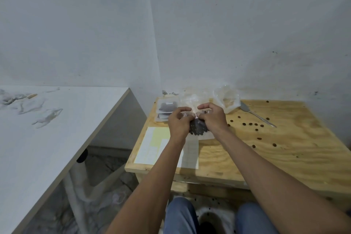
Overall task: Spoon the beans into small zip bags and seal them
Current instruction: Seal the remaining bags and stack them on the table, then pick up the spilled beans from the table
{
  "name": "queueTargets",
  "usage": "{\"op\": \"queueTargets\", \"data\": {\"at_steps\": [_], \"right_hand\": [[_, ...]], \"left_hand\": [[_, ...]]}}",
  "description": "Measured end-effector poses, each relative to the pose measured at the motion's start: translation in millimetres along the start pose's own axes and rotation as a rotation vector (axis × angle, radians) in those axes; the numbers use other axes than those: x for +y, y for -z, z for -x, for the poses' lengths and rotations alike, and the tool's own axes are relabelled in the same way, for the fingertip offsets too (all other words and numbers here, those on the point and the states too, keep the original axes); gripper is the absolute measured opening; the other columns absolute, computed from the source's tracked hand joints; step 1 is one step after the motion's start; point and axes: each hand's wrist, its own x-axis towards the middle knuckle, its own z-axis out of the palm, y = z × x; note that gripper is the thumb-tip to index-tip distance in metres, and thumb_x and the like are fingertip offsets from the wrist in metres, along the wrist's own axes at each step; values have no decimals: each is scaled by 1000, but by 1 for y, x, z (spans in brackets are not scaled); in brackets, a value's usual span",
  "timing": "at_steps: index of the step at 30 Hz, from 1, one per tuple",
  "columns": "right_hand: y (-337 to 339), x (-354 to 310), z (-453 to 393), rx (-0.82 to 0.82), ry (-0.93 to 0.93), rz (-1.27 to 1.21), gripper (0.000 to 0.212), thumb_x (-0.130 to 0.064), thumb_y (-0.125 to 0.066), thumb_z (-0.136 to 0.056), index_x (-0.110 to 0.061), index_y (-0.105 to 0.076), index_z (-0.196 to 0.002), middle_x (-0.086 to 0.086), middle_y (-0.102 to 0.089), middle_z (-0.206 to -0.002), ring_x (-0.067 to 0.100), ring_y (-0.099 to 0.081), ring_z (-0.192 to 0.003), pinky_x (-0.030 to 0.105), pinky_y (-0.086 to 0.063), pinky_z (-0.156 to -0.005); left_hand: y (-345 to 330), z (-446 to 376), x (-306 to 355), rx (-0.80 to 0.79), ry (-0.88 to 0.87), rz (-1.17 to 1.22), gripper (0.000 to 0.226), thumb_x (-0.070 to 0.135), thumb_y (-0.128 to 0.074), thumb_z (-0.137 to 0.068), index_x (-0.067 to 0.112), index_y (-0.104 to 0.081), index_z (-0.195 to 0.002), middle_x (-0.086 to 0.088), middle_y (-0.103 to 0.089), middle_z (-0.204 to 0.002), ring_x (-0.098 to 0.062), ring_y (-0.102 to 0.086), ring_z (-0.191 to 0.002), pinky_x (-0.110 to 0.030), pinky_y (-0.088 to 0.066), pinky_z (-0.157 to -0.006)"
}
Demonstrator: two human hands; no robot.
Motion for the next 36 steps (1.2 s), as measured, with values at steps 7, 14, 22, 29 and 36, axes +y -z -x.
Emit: {"op": "queueTargets", "data": {"at_steps": [7, 14, 22, 29, 36], "right_hand": [[-11, -5, -7, -128, 57, 156, 30, -3, -65, -86, -23, -73, -107, -8, -67, -102, 15, -61, -95, 33, -54, -82], [-49, -19, -43, -106, 7, 123, 33, -12, -75, -85, -19, -73, -118, -1, -68, -117, 14, -61, -103, 24, -50, -84], [-106, -13, -85, -173, -29, 237, 40, -11, -73, -84, -14, -71, -124, 5, -68, -128, 24, -62, -116, 29, -51, -92], [-111, 2, -91, -233, -25, 654, 45, -49, -59, -92, -33, -65, -133, 9, -47, -142, 35, -40, -131, 40, -42, -102], [-86, -1, -81, -151, 90, 531, 38, -38, -63, -94, -31, -65, -131, 5, -60, -134, 27, -55, -123, 40, -52, -96]], "left_hand": [[12, -20, -7, 71, 11, 9, 29, 0, -65, -87, 18, -71, -109, -9, -69, -108, -26, -68, -95, -36, -59, -80], [51, -67, 4, 85, -118, -119, 47, 9, -76, -76, 16, -67, -121, -3, -67, -116, -15, -66, -102, -27, -57, -82], [68, -127, -6, 199, -130, -560, 16, 18, -75, -82, 12, -81, -97, -4, -78, -96, -18, -72, -86, -32, -57, -82], [70, -136, -36, 172, -83, -692, 29, 35, -68, -89, 12, -80, -102, -6, -77, -102, -20, -70, -93, -35, -57, -86], [48, -102, -18, 294, -265, -769, 28, 30, -60, -97, 16, -70, -118, -7, -49, -143, -26, -39, -136, -42, -33, -110]]}}
